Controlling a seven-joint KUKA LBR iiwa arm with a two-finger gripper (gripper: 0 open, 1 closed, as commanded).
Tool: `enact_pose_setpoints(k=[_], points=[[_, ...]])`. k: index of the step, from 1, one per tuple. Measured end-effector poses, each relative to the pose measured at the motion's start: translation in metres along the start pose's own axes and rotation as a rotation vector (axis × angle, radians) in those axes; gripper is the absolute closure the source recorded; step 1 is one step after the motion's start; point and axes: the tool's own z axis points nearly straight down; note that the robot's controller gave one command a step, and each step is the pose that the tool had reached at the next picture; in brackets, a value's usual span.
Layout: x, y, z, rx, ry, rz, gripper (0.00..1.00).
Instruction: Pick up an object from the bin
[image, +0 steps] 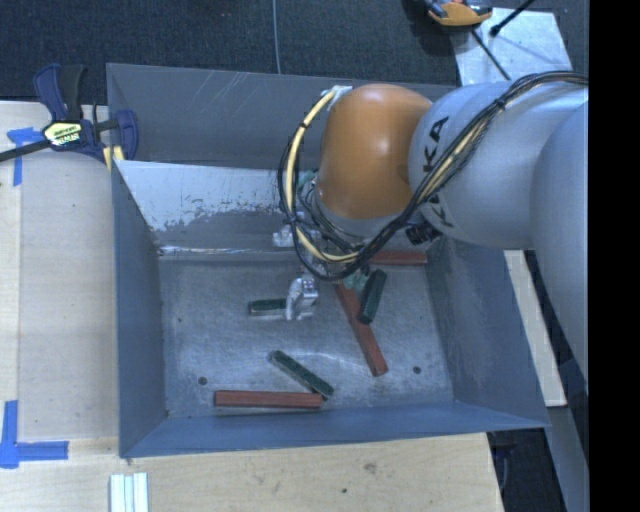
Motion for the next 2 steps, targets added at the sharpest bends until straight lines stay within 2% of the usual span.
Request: enact_pose_setpoints(k=[1,2], points=[[-0.001,0.000,-0.001,0.000,-0.002,0.001,0.00],[-0.001,-0.011,0.077,0.000,-0.008,-0.227,1.00]])
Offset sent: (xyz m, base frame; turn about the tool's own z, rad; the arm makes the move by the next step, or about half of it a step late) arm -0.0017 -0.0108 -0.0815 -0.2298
